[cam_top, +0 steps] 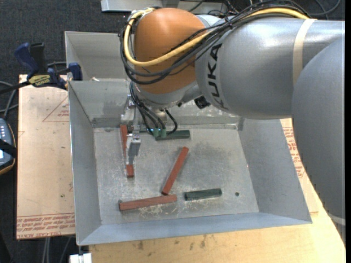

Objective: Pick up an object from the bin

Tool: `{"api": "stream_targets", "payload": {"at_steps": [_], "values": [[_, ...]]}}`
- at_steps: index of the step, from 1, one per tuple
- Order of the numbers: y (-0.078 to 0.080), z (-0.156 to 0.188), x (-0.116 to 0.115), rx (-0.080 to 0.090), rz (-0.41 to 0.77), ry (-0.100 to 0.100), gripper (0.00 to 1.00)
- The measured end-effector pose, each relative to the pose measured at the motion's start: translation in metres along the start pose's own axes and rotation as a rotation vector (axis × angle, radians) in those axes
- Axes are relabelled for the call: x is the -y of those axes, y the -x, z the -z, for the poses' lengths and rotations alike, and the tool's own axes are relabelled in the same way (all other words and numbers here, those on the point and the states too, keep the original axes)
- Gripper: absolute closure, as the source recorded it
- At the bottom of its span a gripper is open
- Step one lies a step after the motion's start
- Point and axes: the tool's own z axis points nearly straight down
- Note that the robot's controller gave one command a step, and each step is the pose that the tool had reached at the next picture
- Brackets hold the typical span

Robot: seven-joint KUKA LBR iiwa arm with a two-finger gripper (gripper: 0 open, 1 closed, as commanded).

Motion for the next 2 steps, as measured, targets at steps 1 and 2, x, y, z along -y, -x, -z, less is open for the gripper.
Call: {"api": "stream_targets", "payload": {"at_steps": [1, 2], "values": [[0.002, 0.005, 0.001, 0.008, -0.004, 0.002, 0.0], [-0.014, -0.05, 0.022, 0.012, 0.037, 0.003, 0.0]]}}
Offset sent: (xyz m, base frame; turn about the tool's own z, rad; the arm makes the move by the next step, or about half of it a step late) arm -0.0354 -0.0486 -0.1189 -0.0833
